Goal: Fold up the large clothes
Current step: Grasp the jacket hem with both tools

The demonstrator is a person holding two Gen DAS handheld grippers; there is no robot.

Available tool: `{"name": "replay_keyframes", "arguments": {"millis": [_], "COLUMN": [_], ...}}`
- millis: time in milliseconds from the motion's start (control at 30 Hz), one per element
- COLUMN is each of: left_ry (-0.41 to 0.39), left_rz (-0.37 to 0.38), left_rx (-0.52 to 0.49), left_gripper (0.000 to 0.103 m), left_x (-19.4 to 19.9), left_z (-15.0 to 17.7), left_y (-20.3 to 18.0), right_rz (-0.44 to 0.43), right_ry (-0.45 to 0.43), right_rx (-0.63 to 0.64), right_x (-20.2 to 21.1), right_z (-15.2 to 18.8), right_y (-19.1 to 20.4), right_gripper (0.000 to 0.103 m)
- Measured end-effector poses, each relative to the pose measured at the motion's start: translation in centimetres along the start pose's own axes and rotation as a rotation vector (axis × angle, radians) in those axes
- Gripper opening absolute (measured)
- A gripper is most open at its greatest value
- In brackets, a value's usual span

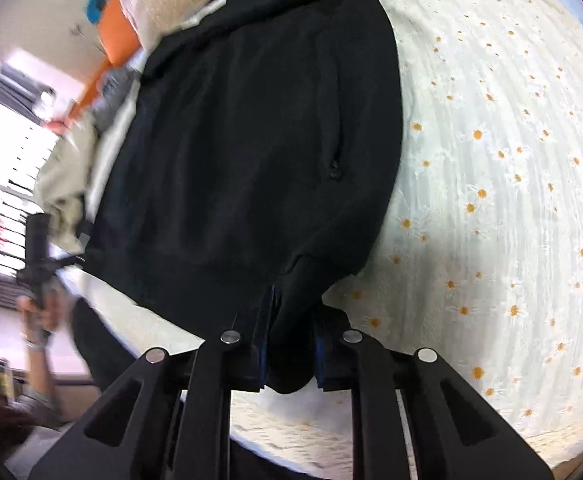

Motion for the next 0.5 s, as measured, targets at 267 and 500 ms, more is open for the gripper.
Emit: {"name": "replay_keyframes", "arguments": {"millis": [267, 500], "left_ry": [-0.030, -0.084], "left_rz": [0.052, 0.176], "left_rx": [0.001, 0.011], "left_gripper": [0.017, 0.015], "left_x": [1.2, 4.4], "left_z": [0.2, -2.7], "left_y": [0.5, -0.7], "right_rz": [0.050, -0.030], "right_ry": [-0.013, -0.104], "right_rx": [0.067, 0.073], "right_x": [0.5, 3.3], "right_z": [0.3, -2.3], "right_y": [1.3, 2.4], "right_gripper": [0.016, 0.012]}}
Point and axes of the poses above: each gripper's, at about its wrist camera, not at the fingertips, and x roughly against the way its jaws point, y to its left, z to its underside, the point moved 2 cm from there along -x, roughly the way its jaws point, and after that the axes turned 5 degrees about -y, right-handed, at the moved point
